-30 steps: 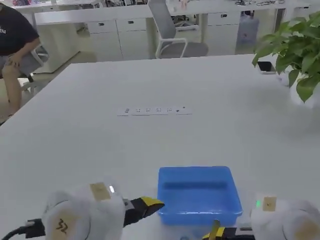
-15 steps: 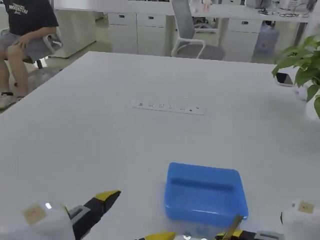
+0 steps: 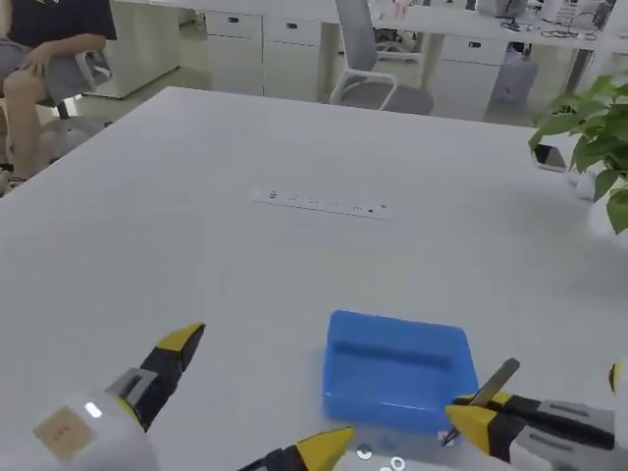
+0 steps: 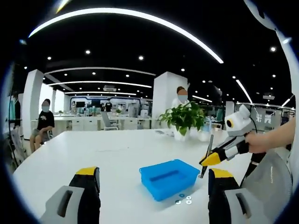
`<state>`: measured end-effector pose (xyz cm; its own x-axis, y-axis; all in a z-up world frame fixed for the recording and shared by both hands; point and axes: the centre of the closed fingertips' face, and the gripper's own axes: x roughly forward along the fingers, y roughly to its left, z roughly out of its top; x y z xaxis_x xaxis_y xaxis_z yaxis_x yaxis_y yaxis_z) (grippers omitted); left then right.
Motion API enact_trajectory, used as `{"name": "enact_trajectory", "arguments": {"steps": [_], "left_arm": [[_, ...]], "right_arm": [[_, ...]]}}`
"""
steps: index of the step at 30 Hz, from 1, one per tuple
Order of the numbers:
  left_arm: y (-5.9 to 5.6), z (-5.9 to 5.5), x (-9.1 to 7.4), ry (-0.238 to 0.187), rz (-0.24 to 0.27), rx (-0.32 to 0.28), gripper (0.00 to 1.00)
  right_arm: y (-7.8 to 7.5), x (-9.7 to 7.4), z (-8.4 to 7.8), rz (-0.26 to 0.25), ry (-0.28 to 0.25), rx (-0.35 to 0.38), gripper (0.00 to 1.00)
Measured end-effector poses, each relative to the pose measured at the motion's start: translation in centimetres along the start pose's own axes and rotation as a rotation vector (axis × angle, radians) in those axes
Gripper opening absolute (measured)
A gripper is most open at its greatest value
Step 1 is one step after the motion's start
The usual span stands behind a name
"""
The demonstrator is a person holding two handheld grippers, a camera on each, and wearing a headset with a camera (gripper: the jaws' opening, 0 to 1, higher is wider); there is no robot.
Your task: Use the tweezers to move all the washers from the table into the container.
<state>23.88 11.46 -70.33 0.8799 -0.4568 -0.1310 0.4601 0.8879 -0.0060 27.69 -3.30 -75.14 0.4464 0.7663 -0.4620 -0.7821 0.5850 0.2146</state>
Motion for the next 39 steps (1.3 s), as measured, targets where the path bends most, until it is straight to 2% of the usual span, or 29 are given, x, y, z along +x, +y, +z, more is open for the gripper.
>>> {"name": "enact_trajectory", "arguments": {"steps": [4, 5, 6, 7, 8, 10, 13, 15, 19, 22, 25, 31, 39], "left_arm": [[-1.1, -0.9, 0.3, 0.062, -0.031, 0.093, 0.99], [-1.4, -0.8, 0.4, 0.06, -0.04, 0.099, 0.99], [-2.2, -0.4, 0.4, 0.038, -0.077, 0.101, 0.99], [-3.3, 0.4, 0.5, -0.006, -0.123, 0.091, 0.99], [-3.7, 0.6, 0.5, -0.017, -0.137, 0.098, 0.99], [-4.1, 0.4, 0.5, -0.001, -0.145, 0.138, 0.99], [-4.3, -0.2, 0.7, 0.028, -0.154, 0.147, 0.99], [-4.2, -0.4, 0.7, 0.04, -0.157, 0.134, 0.99], [-3.7, 0.5, 0.5, -0.006, -0.146, 0.059, 0.99], [-3.3, 0.7, 0.5, -0.019, -0.136, 0.012, 0.99], [-3.4, 0.7, 0.5, -0.017, -0.139, -0.018, 0.99], [-3.2, 0.7, 0.5, -0.016, -0.133, -0.05, 0.97], [-2.2, 0.7, 0.3, -0.029, -0.11, -0.122, 0.96]], "right_arm": [[-0.8, 0.3, 1.3, -0.026, -0.021, -0.002, 0.05], [-1.0, 0.4, 1.6, -0.029, -0.025, -0.001, 0.05], [-1.3, 0.6, 1.8, -0.037, -0.028, -0.002, 0.05], [-1.6, 0.8, 2.0, -0.045, -0.027, -0.004, 0.05], [-1.9, 1.0, 2.1, -0.056, -0.027, -0.007, 0.05], [-2.6, 1.4, 2.3, -0.066, -0.03, -0.007, 0.05], [-3.4, 2.0, 2.3, -0.078, -0.031, 0.001, 0.05], [-4.1, 2.5, 2.1, -0.091, -0.022, 0.006, 0.05], [-5.1, 3.5, 1.5, -0.109, -0.002, 0.003, 0.05], [-5.7, 4.3, 1.0, -0.121, 0.017, -0.012, 0.05], [-6.2, 5.0, 0.3, -0.135, 0.048, -0.044, 0.05], [-6.9, 6.0, -0.5, -0.132, 0.064, -0.048, 0.05], [-7.8, 6.8, -1.3, -0.141, 0.087, -0.073, 0.05]]}}
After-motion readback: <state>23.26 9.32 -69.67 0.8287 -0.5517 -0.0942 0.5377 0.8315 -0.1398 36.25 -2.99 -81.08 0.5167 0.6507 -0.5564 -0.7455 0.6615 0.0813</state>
